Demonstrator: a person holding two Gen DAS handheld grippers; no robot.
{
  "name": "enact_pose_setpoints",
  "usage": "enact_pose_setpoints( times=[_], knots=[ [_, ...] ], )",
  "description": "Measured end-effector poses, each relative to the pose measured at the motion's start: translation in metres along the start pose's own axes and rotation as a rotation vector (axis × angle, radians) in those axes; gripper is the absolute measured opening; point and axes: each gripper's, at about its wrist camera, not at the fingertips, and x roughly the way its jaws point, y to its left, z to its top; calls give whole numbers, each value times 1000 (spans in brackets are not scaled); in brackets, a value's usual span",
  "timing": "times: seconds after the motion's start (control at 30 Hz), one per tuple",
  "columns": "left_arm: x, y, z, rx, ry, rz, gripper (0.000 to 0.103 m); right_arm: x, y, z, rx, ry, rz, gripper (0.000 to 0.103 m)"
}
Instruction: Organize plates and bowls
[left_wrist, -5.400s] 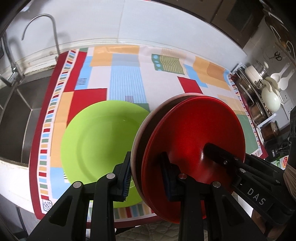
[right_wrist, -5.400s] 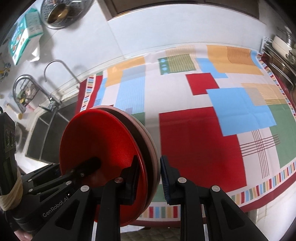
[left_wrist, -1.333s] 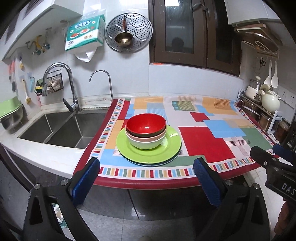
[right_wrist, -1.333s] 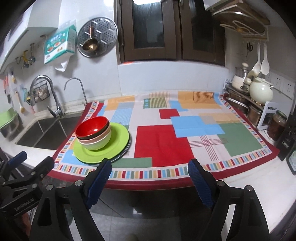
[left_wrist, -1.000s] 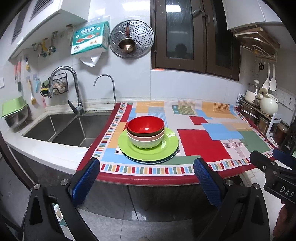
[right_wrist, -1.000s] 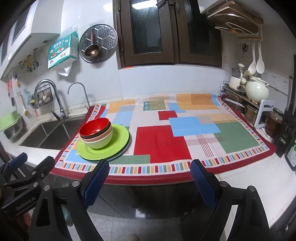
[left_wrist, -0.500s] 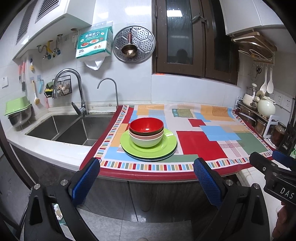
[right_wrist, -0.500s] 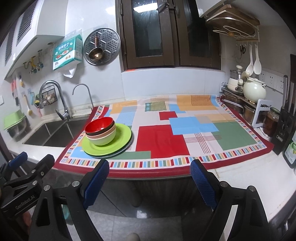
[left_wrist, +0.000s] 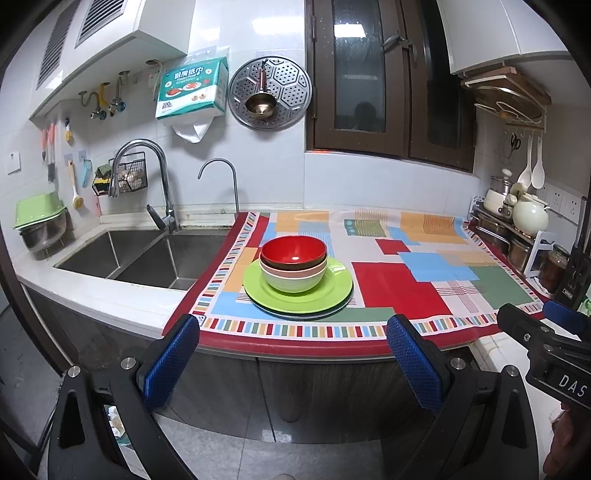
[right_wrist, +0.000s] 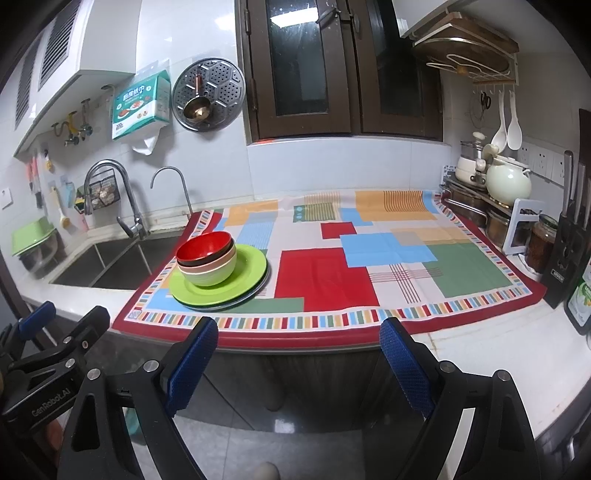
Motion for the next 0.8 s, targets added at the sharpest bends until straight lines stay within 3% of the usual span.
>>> enact_pose_setpoints(
  times=[0.8],
  knots=[
    [-6,-4,-2,-5,-8,-8,103,-5,-3,-2,0,-2,1,90]
  ],
)
